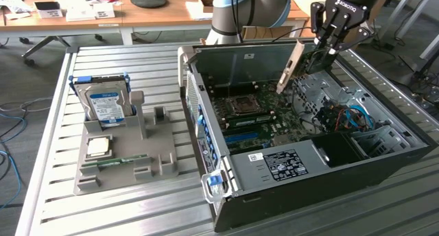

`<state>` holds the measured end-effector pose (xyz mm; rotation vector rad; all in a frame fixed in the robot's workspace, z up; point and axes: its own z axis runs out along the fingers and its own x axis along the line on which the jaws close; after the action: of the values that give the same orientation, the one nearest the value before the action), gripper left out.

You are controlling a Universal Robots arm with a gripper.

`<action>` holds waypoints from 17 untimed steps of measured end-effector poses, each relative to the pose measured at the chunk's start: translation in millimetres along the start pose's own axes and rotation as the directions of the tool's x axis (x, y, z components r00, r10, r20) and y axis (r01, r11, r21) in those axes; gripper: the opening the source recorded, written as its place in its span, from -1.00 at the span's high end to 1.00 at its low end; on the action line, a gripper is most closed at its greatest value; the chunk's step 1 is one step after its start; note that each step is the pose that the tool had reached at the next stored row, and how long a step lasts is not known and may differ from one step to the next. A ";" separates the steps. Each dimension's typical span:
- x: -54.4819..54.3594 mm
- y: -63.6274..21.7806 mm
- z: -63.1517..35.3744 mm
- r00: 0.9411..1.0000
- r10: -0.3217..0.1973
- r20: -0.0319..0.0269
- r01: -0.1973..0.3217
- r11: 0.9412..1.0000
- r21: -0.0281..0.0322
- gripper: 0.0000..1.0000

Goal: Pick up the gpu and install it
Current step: 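Insert the gpu into the slot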

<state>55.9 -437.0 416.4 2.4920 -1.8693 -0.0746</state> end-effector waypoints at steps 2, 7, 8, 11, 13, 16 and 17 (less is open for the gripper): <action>-0.1 0.4 0.2 1.000 0.013 0.000 -0.013 1.000 0.000 0.46; -0.3 1.0 1.3 0.996 0.084 0.004 -0.084 0.996 0.002 0.46; -0.3 1.2 1.6 0.995 0.098 0.005 -0.098 0.995 0.002 0.46; -0.4 1.4 2.4 0.990 0.143 0.007 -0.143 0.990 0.003 0.46; -0.5 1.6 2.9 0.985 0.175 0.009 -0.175 0.985 0.003 0.46; -0.5 1.9 3.4 0.978 0.210 0.011 -0.210 0.978 0.004 0.46; -0.5 1.9 3.5 0.977 0.211 0.011 -0.211 0.977 0.004 0.46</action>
<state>53.8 -437.0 413.1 2.2827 -2.1275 -0.0781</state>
